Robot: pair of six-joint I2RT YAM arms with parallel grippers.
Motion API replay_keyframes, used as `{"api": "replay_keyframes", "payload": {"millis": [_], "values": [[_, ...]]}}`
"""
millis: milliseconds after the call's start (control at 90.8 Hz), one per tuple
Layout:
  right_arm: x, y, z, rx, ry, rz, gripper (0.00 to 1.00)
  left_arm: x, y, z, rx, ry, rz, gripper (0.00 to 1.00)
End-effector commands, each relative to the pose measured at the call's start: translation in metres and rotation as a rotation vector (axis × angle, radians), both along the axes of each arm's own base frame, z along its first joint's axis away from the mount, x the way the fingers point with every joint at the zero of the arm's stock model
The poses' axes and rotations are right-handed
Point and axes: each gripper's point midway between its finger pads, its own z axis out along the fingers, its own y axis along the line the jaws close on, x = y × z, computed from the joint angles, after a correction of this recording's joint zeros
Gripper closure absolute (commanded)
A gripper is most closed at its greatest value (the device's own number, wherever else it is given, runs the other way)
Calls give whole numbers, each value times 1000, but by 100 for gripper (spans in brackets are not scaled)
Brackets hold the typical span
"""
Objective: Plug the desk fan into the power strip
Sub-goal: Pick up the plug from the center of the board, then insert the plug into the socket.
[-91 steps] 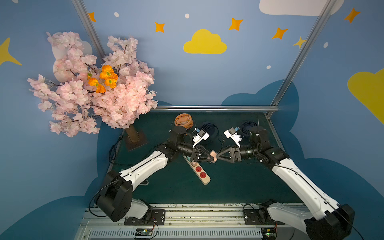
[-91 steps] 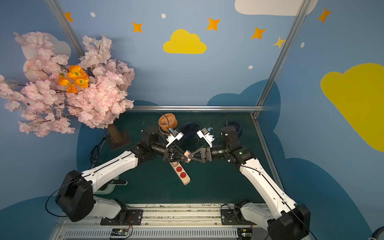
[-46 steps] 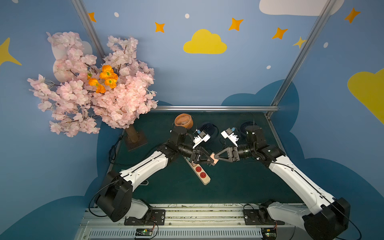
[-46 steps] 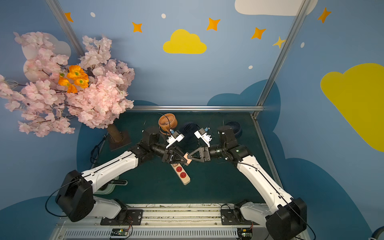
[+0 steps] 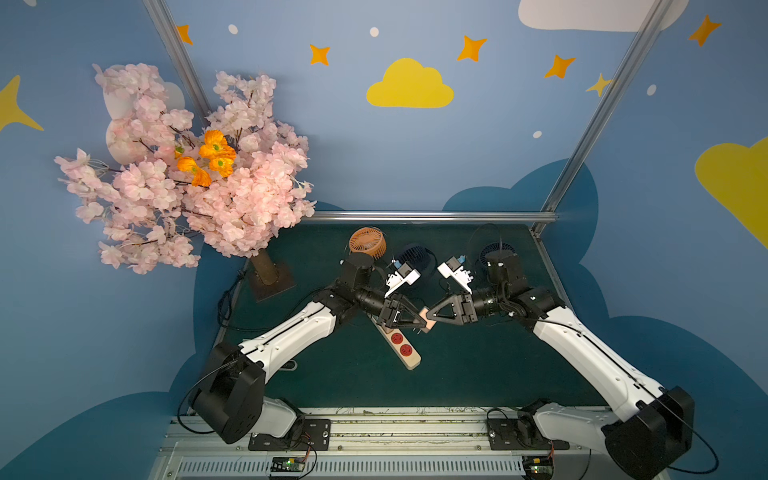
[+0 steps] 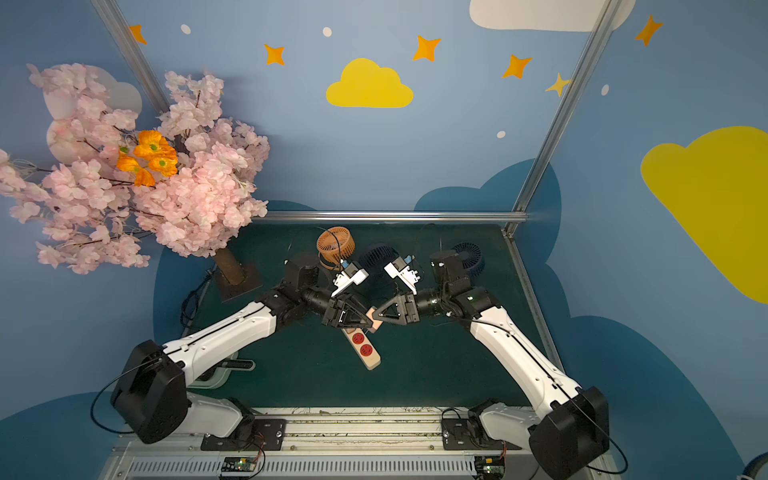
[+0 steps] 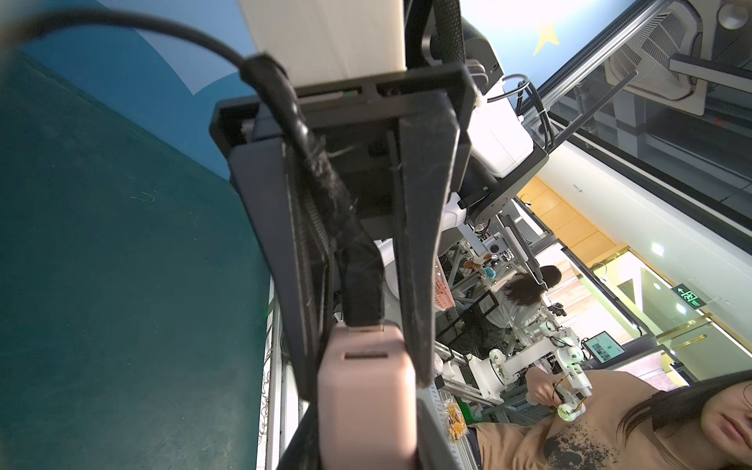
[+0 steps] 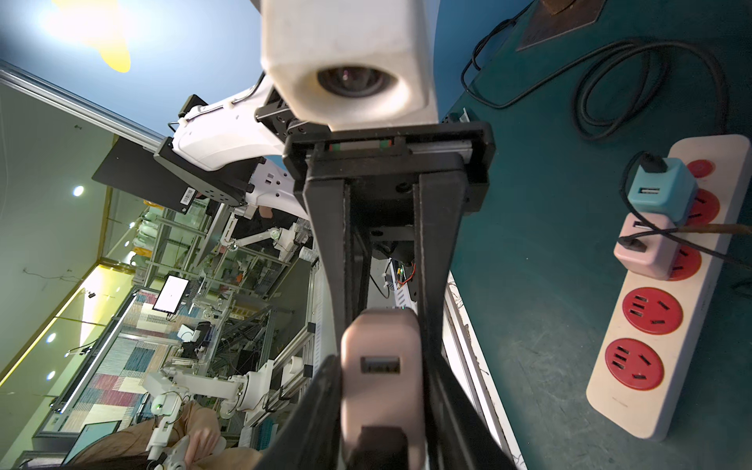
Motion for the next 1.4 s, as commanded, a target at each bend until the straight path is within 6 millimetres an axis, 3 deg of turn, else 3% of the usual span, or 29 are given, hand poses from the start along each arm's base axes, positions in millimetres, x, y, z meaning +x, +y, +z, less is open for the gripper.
{"api": "replay_keyframes", "payload": {"millis": [0, 132, 275, 352, 441, 551, 694, 804, 903, 1112, 1388], "values": [[-12, 3, 13, 34, -6, 64, 64, 7, -4, 10, -25, -57, 21, 90], [-12, 4, 13, 33, -1, 67, 67, 7, -4, 10, -26, -58, 20, 90], [-11, 4, 12, 32, -6, 68, 77, 10, -3, 9, -23, -59, 33, 88], [-6, 4, 8, 11, -24, 35, 82, 16, -3, 3, -9, -64, 76, 66], [15, 1, -8, -76, -71, -91, 88, 31, 1, -15, 39, -58, 181, 42], [41, -5, -34, -190, -132, -248, 90, 62, 18, -55, 168, -12, 413, 33], [67, -18, -82, -413, -260, -442, 95, 83, 50, -109, 331, 88, 663, 32], [65, -15, -115, -585, -391, -488, 98, 87, 71, -137, 420, 134, 807, 33], [52, 2, -136, -669, -481, -470, 100, 87, 86, -154, 471, 167, 896, 34], [40, 37, -159, -684, -546, -479, 100, 83, 96, -176, 522, 226, 940, 39], [46, 53, -171, -661, -526, -515, 100, 84, 89, -196, 535, 297, 919, 45]]}}
